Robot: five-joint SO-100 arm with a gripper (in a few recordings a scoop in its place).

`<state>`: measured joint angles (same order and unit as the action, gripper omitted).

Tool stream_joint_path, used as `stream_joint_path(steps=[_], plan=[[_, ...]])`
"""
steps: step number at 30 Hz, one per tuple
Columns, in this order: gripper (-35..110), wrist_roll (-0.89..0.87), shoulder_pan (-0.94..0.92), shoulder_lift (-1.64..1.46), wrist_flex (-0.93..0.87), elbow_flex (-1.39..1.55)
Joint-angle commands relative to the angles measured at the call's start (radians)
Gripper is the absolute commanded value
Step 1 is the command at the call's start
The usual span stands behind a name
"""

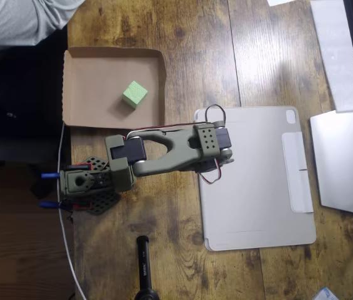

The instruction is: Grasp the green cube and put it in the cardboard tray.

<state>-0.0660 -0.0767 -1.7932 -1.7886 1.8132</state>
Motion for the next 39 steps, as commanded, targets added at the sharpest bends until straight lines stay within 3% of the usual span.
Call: stream_joint_path(steps=[1, 39], plan=[[0, -0.005, -0.023, -0.009, -0.012, 0.003], [0, -0.017, -0.017, 0.0, -0.012, 0.005]])
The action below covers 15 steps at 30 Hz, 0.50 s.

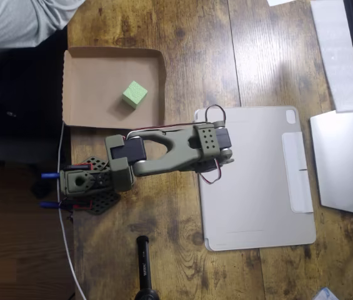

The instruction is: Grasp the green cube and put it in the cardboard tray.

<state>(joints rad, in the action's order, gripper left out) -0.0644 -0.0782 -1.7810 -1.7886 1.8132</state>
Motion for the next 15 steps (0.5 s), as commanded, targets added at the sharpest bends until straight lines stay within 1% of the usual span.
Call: stream_joint_path(steps=[1, 15], plan=[[0, -0.018, -0.015, -0.012, -0.012, 0.005], [0, -0.015, -0.021, -0.023, -0.011, 0.005]])
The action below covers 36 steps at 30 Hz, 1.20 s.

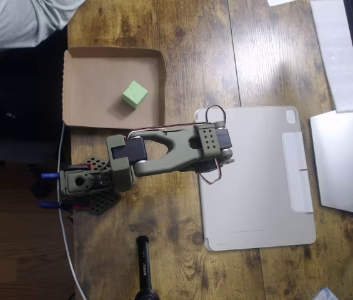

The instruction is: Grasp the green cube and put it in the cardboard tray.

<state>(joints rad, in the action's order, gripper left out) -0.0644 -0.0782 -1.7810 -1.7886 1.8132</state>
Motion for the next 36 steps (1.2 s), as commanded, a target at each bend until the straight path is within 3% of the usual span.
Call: stream_joint_path(steps=[1, 36], plan=[[0, -0.015, -0.021, -0.021, -0.011, 0.005], [0, -0.009, -0.02, -0.014, -0.011, 0.005]])
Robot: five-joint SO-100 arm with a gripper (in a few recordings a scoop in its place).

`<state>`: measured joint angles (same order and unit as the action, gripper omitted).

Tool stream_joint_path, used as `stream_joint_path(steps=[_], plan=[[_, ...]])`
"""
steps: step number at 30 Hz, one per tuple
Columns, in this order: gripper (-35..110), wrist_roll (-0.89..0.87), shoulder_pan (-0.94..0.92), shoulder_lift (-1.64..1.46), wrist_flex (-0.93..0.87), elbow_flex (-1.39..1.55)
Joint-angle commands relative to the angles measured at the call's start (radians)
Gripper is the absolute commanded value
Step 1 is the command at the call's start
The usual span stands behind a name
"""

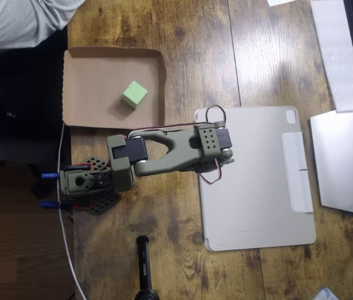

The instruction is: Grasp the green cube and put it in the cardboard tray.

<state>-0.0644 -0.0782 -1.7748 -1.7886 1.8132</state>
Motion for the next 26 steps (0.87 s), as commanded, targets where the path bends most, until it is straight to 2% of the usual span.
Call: stream_joint_path(steps=[1, 26], plan=[[0, -0.009, -0.02, -0.02, -0.011, 0.005], [0, -0.008, -0.018, -0.015, -0.011, 0.005]])
